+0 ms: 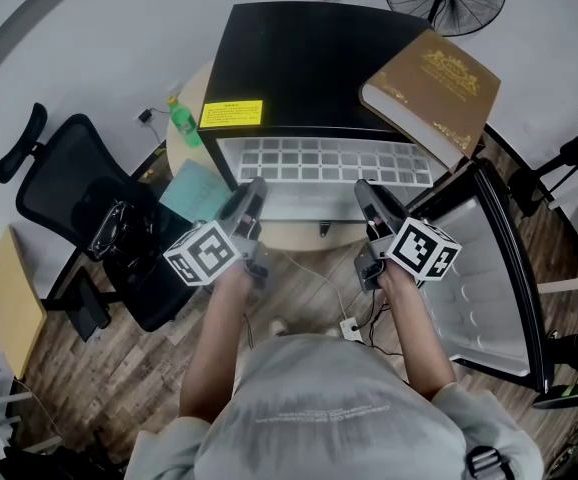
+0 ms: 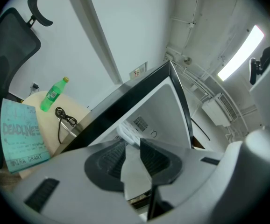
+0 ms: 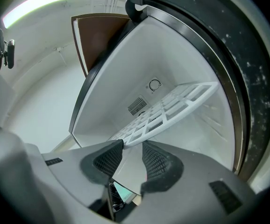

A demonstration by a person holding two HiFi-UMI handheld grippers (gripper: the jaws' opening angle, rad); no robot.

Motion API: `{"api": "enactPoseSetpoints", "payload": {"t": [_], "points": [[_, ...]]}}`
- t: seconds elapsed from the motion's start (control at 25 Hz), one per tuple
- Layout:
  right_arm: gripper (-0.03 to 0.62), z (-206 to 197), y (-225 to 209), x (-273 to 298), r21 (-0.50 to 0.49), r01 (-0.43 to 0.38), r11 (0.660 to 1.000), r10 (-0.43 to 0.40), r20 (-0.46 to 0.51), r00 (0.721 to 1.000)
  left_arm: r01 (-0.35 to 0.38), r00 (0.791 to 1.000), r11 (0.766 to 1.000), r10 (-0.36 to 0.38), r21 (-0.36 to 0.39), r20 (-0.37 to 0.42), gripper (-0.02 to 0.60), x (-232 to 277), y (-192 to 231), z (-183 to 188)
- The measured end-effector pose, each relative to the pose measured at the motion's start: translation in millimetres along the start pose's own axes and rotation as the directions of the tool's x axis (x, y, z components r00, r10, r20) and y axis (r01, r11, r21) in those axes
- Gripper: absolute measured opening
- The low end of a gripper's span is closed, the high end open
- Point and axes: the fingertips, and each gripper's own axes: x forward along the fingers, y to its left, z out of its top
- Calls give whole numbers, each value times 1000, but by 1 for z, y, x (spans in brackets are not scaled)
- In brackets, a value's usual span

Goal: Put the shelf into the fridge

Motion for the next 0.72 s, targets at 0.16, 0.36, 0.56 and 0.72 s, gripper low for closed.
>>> {"api": "enactPoseSetpoints", "payload": {"t": [0.16, 0.36, 0.56, 0.72], "points": [[146, 2, -1, 4, -1, 3, 1000, -3, 5, 1000, 0, 1000, 1000, 0, -9, 4, 84, 4, 1, 2], [146, 5, -1, 7, -2, 12, 1000, -12, 18, 1000, -7, 1000, 1000, 7, -11, 8, 84, 8, 1, 5], [146, 7, -4, 13, 4, 13, 1000, -14, 23, 1000, -27, 1000, 999, 27, -18, -1, 84, 13, 8, 5], [146, 9, -4, 16, 9, 12, 1000, -12, 31, 999, -15, 1000, 999, 16, -30, 27, 84, 17, 2, 8]]}}
